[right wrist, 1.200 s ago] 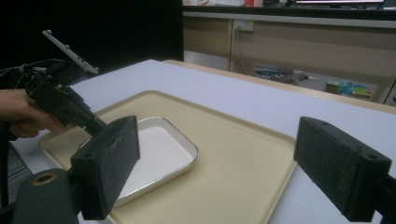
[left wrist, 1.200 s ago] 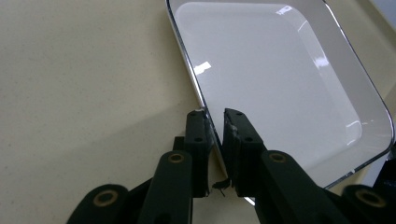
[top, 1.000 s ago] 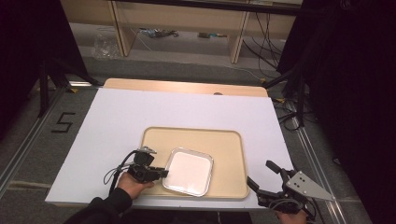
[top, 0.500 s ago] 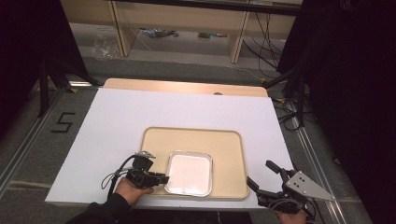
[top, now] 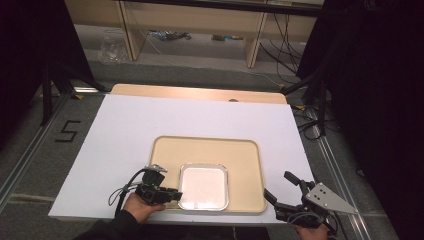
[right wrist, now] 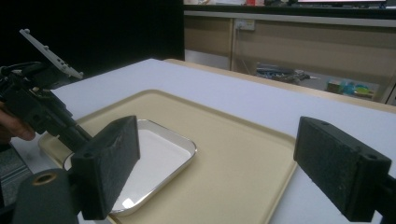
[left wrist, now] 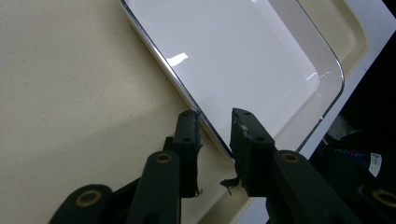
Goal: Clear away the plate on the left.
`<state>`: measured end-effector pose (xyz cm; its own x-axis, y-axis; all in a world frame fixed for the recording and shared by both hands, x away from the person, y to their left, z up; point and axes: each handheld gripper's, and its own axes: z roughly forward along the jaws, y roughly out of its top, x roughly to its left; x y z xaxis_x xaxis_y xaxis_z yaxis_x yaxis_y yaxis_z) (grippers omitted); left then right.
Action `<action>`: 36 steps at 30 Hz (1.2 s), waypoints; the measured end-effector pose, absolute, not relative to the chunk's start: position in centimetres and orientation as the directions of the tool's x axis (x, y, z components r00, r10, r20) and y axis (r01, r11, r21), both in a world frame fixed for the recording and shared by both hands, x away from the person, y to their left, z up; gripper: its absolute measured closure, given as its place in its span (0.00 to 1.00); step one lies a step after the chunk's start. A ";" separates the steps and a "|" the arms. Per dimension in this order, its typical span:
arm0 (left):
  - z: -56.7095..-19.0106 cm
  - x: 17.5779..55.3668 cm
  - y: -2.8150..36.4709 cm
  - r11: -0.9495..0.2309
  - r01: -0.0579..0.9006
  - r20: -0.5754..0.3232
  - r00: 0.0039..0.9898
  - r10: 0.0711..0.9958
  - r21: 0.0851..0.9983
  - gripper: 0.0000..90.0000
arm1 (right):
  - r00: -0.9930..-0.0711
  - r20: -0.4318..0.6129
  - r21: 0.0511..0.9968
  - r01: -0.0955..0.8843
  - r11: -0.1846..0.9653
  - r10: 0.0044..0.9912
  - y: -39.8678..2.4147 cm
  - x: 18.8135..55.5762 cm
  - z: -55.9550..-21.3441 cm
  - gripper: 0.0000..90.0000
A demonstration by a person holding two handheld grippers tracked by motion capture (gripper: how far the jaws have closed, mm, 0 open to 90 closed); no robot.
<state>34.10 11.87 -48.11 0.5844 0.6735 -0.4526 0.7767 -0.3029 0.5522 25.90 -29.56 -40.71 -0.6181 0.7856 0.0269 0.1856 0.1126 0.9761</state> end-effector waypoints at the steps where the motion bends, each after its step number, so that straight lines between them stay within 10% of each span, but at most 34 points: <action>1: -48.0 34.1 11.8 -0.306 0.779 -0.448 0.582 0.679 0.548 0.80 | -0.616 0.026 0.976 0.186 0.114 0.787 -29.6 25.9 -40.7 0.17; 36: -45.8 33.6 13.1 -0.211 0.647 -0.353 0.627 0.694 0.733 0.43 | -0.626 0.028 0.972 0.198 0.124 0.779 -29.5 26.0 -40.6 0.17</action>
<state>33.60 13.12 -45.83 0.6274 0.6939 -0.3534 0.6467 -0.2115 0.7328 25.97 -29.51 -40.65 -0.6259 0.7794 0.0278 0.1978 0.1242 0.9723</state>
